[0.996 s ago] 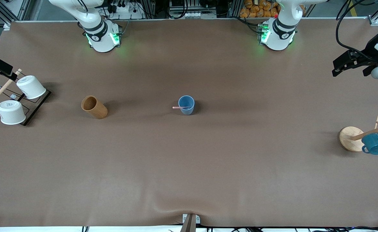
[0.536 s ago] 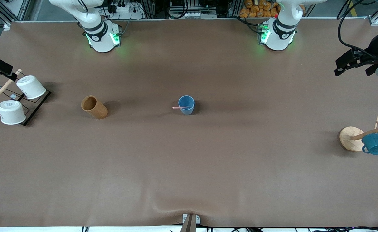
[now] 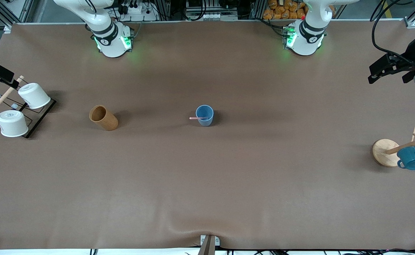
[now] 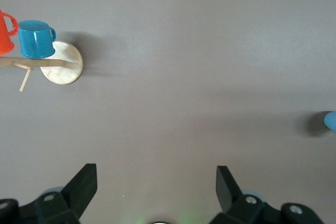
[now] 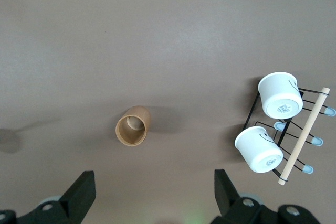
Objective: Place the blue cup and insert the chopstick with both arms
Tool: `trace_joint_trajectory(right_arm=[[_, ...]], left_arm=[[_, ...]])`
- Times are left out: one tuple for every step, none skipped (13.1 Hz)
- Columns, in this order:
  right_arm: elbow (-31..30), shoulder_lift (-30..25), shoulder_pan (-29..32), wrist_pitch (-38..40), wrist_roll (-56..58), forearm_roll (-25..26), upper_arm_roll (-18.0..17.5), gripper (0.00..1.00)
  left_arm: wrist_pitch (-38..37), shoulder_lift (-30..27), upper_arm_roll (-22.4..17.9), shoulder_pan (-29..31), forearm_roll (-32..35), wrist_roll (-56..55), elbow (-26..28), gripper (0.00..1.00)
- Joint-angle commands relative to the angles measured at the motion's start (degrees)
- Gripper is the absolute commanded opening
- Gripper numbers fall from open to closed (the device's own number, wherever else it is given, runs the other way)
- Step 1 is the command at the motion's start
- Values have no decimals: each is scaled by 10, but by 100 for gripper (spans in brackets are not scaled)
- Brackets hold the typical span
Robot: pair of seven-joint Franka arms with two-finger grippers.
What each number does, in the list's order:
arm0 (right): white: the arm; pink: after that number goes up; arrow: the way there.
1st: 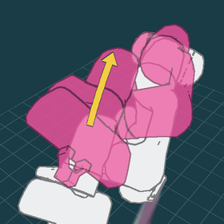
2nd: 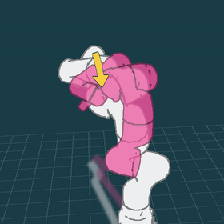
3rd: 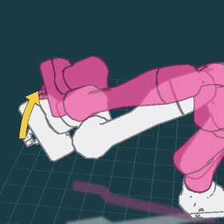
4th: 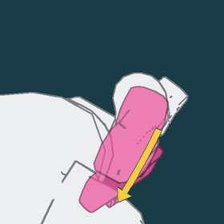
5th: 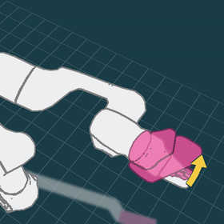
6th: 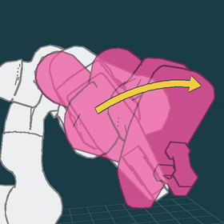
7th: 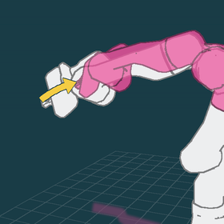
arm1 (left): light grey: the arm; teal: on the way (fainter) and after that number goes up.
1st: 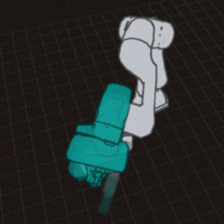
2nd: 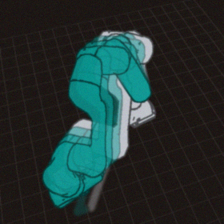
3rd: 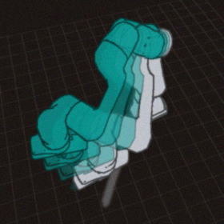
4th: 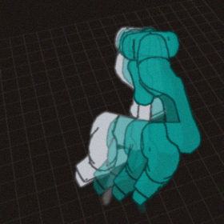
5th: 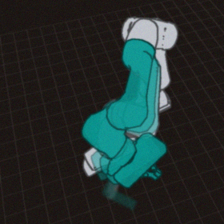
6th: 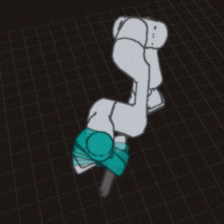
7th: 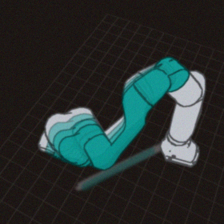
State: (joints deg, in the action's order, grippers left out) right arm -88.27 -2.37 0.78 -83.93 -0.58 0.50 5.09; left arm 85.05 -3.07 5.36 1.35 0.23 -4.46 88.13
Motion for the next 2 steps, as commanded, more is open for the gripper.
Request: trace_joint_trajectory(right_arm=[[14,7,10,9,-5,-6,-7,100],[14,7,10,9,-5,-6,-8,100]], left_arm=[[-9,-3,0,4,-10,4,-7,100],[-9,-3,0,3,-9,4,-7,100]])
